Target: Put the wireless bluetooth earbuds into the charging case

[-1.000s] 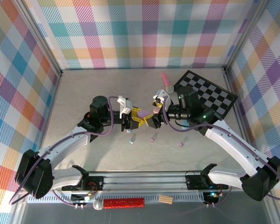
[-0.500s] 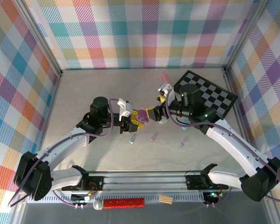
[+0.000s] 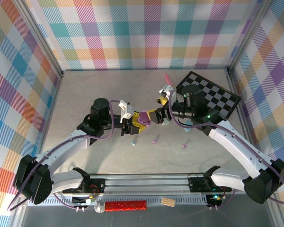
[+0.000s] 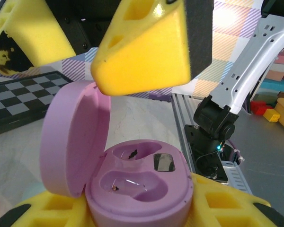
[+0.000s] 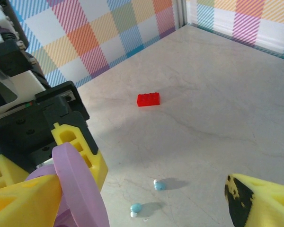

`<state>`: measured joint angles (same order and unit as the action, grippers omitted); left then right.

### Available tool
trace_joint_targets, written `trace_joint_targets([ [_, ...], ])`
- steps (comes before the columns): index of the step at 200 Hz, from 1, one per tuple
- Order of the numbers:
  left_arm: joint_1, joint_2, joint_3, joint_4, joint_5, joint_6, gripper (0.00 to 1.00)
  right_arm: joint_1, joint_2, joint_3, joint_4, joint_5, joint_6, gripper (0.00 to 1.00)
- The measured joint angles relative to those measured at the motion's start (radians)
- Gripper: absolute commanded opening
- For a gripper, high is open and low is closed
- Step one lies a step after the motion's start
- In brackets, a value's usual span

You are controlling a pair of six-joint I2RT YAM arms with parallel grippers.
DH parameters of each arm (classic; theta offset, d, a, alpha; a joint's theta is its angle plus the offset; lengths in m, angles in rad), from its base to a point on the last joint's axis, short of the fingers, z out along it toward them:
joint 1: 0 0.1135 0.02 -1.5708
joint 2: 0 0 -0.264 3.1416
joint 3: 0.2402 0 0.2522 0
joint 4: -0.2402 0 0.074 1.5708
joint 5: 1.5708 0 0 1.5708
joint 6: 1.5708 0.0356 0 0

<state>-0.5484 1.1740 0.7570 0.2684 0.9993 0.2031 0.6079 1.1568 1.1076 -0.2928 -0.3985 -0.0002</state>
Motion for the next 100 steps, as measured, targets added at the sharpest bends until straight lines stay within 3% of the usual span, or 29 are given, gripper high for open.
trace_joint_targets([
  [71, -0.006, 0.000, 0.000, 0.027, 0.028, -0.004, 0.39, 0.000, 0.000, -0.001, 0.001, -0.097, -0.054, 0.89],
  [100, -0.005, 0.002, 0.000, 0.030, 0.038, -0.006, 0.39, 0.000, 0.000, -0.001, 0.000, -0.111, -0.085, 0.79],
])
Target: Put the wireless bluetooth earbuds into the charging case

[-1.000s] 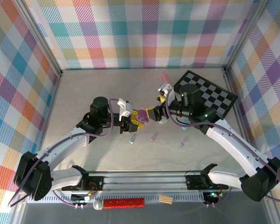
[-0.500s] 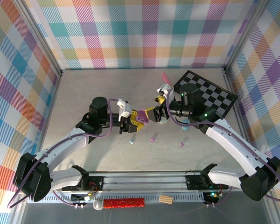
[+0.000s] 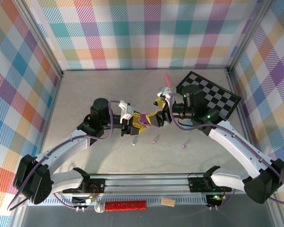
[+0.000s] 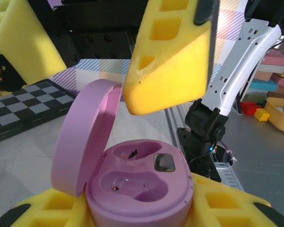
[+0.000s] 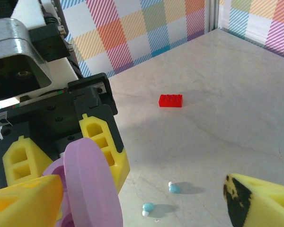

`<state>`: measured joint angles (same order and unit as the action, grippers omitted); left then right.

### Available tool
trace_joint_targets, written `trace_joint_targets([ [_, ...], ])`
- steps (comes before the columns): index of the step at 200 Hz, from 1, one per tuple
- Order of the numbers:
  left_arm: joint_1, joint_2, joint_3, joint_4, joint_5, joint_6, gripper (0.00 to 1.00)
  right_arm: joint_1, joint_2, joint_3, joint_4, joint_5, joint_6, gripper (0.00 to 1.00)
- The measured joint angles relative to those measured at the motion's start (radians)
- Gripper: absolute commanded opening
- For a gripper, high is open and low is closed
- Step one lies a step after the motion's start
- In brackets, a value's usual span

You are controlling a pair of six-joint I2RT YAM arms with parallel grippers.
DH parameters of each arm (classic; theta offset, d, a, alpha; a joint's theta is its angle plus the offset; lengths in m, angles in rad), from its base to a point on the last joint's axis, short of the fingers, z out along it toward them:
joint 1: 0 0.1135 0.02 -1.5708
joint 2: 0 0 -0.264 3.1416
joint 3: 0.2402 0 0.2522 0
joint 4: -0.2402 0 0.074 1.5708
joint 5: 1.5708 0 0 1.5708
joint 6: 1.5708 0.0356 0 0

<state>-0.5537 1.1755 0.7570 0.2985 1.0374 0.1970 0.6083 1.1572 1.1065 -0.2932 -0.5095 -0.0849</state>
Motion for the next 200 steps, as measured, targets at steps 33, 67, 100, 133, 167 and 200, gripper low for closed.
trace_joint_targets([
  [33, 0.000, 0.003, 0.000, 0.022, 0.013, -0.016, 0.39, 0.001, 0.014, 0.000, -0.006, -0.013, -0.033, 0.58],
  [67, 0.000, 0.005, 0.000, 0.043, 0.017, -0.029, 0.39, 0.002, 0.042, 0.000, -0.024, -0.049, -0.048, 0.45],
  [100, 0.000, 0.023, 0.000, 0.066, 0.016, -0.053, 0.39, 0.004, 0.047, 0.000, -0.031, -0.080, -0.064, 0.14],
  [133, 0.000, 0.037, 0.000, 0.084, 0.016, -0.064, 0.41, 0.006, 0.047, 0.000, -0.037, -0.068, -0.066, 0.00],
  [167, 0.000, 0.045, 0.000, 0.117, 0.003, -0.084, 0.70, 0.006, 0.031, -0.003, -0.026, -0.019, -0.065, 0.00],
  [200, 0.000, 0.057, 0.000, 0.163, -0.019, -0.126, 0.73, 0.007, -0.016, -0.024, 0.010, 0.045, -0.066, 0.00],
])
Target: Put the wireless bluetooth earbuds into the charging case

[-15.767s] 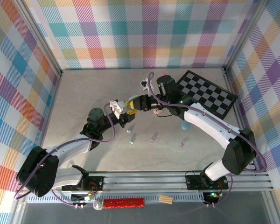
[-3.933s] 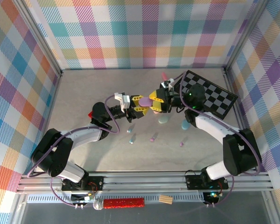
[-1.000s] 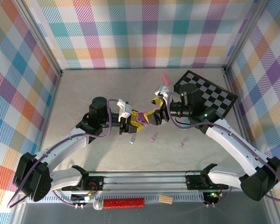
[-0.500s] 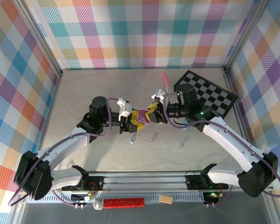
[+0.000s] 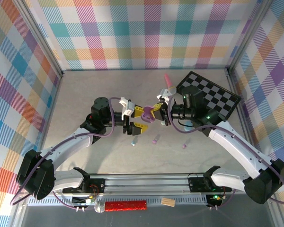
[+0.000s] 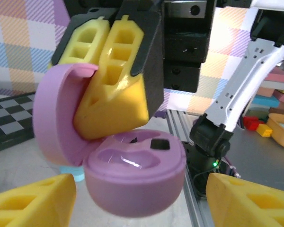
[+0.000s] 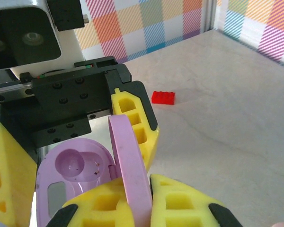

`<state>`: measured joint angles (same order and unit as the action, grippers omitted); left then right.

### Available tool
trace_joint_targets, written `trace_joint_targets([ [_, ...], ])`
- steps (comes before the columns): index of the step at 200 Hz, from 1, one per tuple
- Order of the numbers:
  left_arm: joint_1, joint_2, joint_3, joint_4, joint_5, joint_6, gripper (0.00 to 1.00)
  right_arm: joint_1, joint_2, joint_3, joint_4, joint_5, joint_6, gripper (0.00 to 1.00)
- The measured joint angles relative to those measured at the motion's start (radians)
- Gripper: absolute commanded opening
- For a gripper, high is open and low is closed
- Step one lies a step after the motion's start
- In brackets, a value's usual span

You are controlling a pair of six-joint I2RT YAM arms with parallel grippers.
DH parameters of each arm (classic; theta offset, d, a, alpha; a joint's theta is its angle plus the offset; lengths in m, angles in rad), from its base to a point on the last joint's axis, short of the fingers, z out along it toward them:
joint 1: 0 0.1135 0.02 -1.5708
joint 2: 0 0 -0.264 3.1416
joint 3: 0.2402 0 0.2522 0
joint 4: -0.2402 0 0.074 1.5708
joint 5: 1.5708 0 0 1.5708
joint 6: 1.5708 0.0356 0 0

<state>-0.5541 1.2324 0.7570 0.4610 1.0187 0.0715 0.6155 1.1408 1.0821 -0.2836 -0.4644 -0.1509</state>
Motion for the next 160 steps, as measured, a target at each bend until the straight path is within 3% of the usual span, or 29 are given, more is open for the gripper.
trace_joint_targets([
  [45, -0.002, 0.032, 0.001, 0.026, -0.037, -0.034, 0.74, 0.016, -0.026, -0.018, 0.029, 0.060, -0.023, 0.00],
  [160, -0.021, 0.066, 0.011, 0.041, -0.032, -0.053, 0.66, 0.052, 0.013, -0.019, 0.029, 0.109, -0.053, 0.00],
])
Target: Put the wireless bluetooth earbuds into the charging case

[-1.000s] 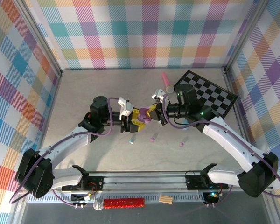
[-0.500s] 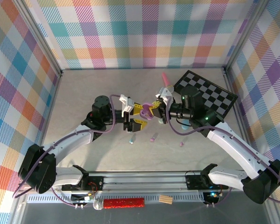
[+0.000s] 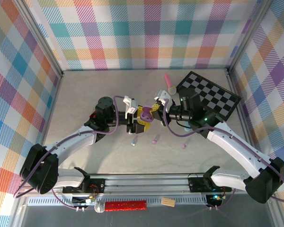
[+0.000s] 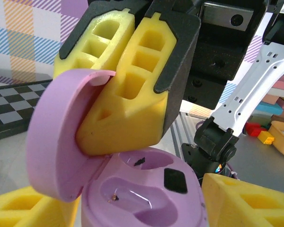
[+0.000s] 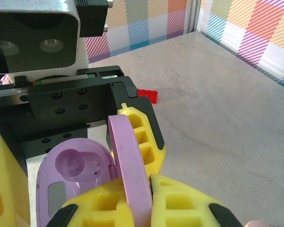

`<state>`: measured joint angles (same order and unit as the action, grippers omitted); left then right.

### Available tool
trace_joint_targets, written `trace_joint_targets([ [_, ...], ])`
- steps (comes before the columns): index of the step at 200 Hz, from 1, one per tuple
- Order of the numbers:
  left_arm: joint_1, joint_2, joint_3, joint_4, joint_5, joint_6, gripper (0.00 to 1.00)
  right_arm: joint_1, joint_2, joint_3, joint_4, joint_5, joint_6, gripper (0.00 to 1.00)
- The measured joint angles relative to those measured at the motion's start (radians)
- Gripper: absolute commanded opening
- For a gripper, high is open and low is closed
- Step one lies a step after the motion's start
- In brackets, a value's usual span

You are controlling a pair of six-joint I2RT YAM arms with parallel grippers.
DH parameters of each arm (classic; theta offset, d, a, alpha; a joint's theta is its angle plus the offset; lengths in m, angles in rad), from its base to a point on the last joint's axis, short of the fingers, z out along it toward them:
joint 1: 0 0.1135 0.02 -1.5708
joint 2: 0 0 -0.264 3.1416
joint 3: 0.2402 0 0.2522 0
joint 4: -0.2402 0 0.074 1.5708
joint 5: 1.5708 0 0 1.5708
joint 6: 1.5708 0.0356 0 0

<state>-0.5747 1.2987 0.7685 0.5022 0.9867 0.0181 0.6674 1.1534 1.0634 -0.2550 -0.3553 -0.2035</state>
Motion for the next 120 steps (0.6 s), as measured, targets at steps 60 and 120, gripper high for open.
trace_joint_targets([
  [60, 0.000, 0.000, 0.000, 0.006, 0.018, -0.005, 0.46, 0.000, 0.000, 0.000, 0.000, 0.000, 0.000, 0.00],
  [120, 0.000, 0.000, 0.000, 0.005, 0.024, -0.004, 0.38, 0.000, 0.000, 0.000, 0.000, -0.005, 0.000, 0.00],
])
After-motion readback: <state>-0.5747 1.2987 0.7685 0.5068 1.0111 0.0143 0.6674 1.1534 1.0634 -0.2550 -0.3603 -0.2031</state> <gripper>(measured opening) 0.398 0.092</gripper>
